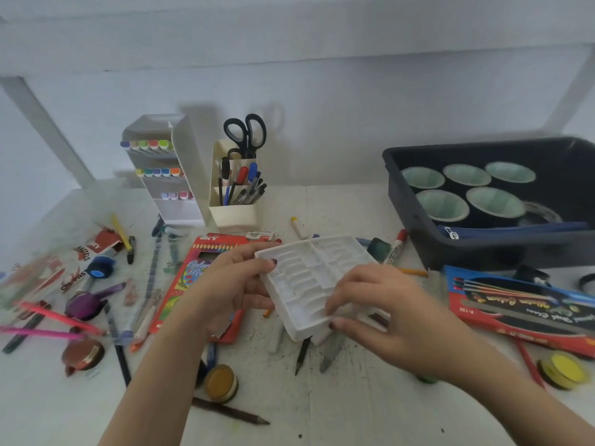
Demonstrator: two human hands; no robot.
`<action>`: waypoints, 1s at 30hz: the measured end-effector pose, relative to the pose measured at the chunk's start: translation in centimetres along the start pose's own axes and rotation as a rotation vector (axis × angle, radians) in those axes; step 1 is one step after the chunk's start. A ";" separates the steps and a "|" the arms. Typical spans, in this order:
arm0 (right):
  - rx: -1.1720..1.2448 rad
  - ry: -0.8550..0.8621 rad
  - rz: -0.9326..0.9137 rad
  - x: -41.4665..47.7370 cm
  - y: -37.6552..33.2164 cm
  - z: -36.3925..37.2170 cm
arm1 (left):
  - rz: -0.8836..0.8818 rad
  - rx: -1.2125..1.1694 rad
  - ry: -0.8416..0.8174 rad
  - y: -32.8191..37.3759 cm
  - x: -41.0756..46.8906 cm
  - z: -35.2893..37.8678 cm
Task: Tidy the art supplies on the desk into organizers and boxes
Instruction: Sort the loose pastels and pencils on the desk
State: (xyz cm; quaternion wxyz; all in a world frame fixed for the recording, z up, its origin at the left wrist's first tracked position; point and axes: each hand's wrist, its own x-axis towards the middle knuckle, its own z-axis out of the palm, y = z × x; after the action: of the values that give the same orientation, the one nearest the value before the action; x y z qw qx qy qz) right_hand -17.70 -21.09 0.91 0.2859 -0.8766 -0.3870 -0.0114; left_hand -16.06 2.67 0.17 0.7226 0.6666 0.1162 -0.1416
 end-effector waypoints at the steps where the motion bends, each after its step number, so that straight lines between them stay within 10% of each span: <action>1: 0.029 0.037 0.083 -0.3 0.5 0.0 | 0.008 -0.021 0.004 -0.2 -0.2 -0.1; 4: -0.042 0.191 0.412 -0.4 2.4 -0.5 | 0.026 -0.076 0.011 -0.4 -0.7 -0.2; 9: 0.635 0.286 0.853 -0.3 3.6 -1.2 | 0.067 -0.082 -0.070 -1.5 -1.9 1.5; 30: 0.054 -0.197 0.775 -1.1 3.9 -2.5 | -0.242 0.490 -0.362 -5.9 -3.3 6.4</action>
State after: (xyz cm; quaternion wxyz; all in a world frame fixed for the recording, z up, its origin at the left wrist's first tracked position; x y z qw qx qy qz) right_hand -15.25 -25.19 0.79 0.2536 -0.9466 -0.0534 0.1917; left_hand -21.33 -4.00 -3.59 0.5276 0.7659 0.0269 -0.3664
